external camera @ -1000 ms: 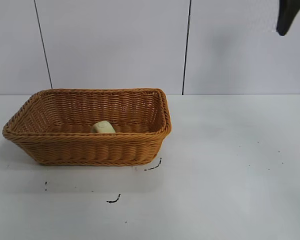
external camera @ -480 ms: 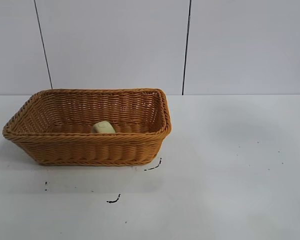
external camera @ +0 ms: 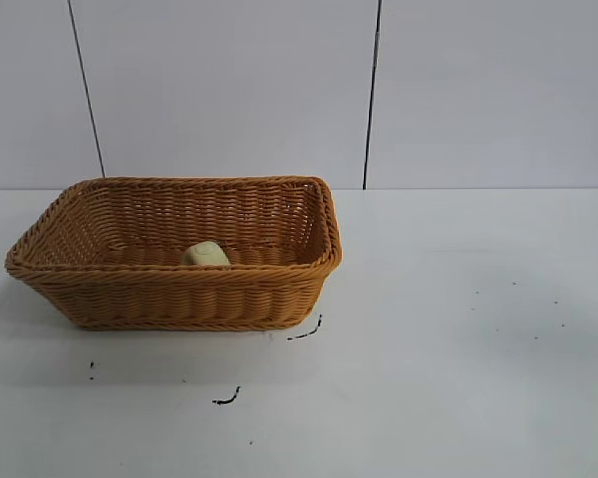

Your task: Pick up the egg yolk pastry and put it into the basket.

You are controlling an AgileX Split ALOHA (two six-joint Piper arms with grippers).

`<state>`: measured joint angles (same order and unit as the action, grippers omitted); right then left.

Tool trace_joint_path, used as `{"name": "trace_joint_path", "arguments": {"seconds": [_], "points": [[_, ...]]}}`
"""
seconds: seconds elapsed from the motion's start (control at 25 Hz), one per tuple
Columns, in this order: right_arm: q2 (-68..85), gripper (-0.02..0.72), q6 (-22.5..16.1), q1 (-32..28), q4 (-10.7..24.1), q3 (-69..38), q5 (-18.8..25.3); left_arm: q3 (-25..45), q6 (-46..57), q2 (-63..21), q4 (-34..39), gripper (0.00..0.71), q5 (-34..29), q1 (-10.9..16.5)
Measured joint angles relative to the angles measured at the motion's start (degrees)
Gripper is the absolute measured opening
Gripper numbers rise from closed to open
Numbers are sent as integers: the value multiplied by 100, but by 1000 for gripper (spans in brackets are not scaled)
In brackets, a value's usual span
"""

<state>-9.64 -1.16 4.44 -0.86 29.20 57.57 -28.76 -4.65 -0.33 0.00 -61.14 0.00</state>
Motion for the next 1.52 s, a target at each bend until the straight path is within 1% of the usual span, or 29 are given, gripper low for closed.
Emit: {"name": "trace_joint_path", "arguments": {"seconds": [0.2,0.44,0.76,1.52], "points": [[0,561,0,0,0,0,14,0,0,0,0,697,0,0],[89,561,0,-161,0,0,32,0,0,0,0,697,0,0],[983,561,-5,-161,0,0,50,0,0,0,0,697,0,0],[983,561,-5,-161,0,0,66,0,0,0,0,697,0,0]]}}
